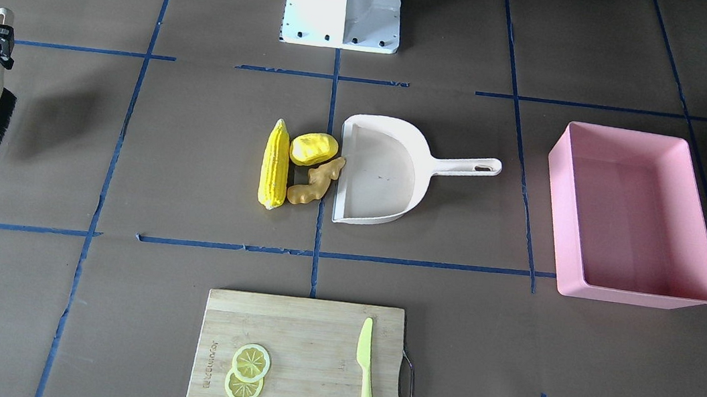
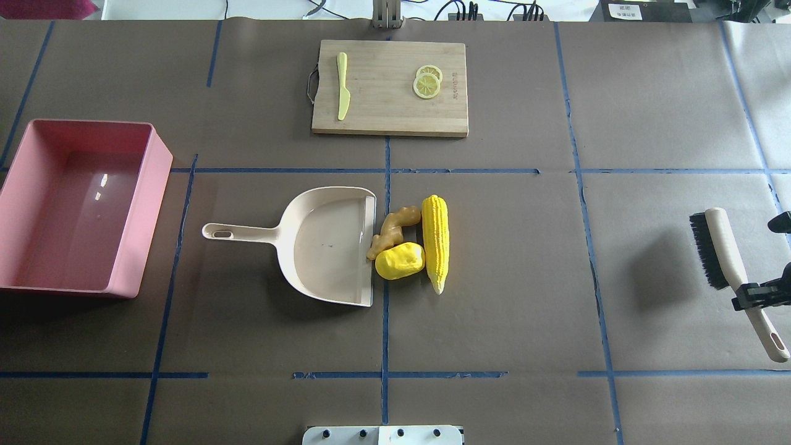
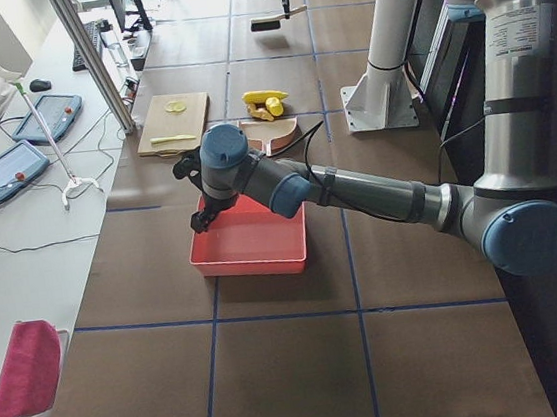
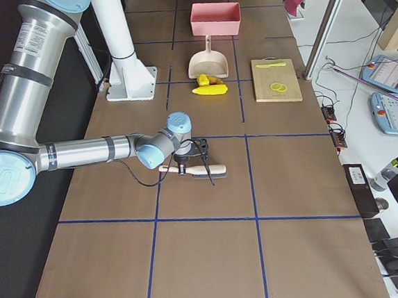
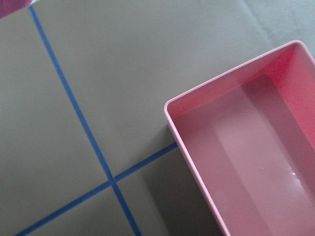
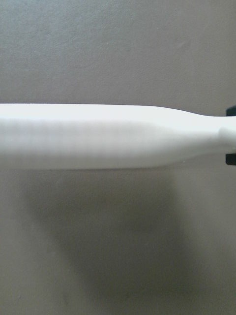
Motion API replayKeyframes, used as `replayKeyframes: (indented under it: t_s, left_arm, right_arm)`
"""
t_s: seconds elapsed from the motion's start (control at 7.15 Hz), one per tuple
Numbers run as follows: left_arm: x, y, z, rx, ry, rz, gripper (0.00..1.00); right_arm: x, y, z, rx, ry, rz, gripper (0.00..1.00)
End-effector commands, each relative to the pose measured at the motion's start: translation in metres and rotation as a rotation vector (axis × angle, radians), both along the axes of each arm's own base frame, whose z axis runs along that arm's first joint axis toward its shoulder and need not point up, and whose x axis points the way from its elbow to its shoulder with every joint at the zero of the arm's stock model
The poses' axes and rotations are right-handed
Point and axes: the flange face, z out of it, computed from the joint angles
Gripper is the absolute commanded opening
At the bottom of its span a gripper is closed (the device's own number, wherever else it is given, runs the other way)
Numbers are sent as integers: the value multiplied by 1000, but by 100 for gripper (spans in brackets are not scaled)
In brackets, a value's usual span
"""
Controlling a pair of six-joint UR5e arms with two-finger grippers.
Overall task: Sweep and dump trash into bin
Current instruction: 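Move the left gripper to the beige dustpan handle and grasp it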
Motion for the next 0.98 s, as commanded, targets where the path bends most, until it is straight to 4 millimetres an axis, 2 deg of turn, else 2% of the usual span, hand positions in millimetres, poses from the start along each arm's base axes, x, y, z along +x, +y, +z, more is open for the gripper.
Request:
replayKeyframes:
  t_s: [0.0, 0.14, 0.28, 0.42, 0.7, 0.84]
  left_arm:
    - [70, 3, -80, 53, 70, 75, 100]
    - [106, -3, -115, 53, 104, 103, 100]
    - [145, -4, -140, 112, 113, 175, 100]
    - [205, 10, -158, 176, 121, 304, 100]
    - [261, 25, -177, 308, 99, 409, 100]
    - [282, 29, -177, 357, 82, 451, 100]
  right_arm:
    - [0, 0, 0, 1, 0, 1, 0]
    - [0, 0, 1, 0, 1, 1, 0]
    - [0, 0, 1, 1, 1, 0, 0]
    - [0, 0, 1, 3, 0, 0, 0]
    - [0, 0, 0, 4, -1, 1, 0]
    - [0, 0, 0, 5, -2, 1, 0]
